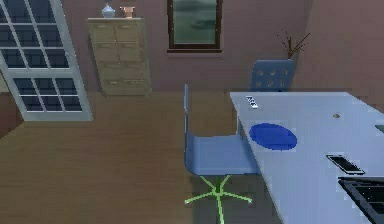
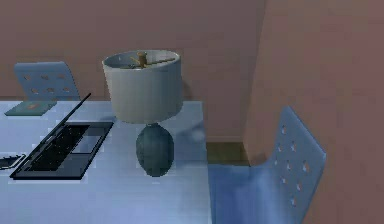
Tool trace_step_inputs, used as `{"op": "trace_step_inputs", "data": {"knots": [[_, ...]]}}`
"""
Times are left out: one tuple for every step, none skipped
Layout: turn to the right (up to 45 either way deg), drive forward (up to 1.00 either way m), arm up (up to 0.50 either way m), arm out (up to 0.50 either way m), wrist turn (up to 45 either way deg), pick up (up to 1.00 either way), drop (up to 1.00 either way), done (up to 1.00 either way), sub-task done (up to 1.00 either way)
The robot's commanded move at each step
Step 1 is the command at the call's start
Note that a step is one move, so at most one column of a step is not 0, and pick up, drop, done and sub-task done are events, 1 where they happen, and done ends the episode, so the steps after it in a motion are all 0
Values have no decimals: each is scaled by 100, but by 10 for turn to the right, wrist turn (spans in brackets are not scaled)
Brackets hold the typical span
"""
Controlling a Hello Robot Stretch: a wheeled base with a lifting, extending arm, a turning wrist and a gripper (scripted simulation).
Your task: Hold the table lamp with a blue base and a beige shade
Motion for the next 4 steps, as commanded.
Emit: {"op": "trace_step_inputs", "data": {"knots": [[0,0,50,0,0,0,0,0,0],[0,0,38,0,0,0,0,0,0],[0,0,0,26,0,0,0,0,0],[0,0,0,0,450,0,0,0,0]]}}
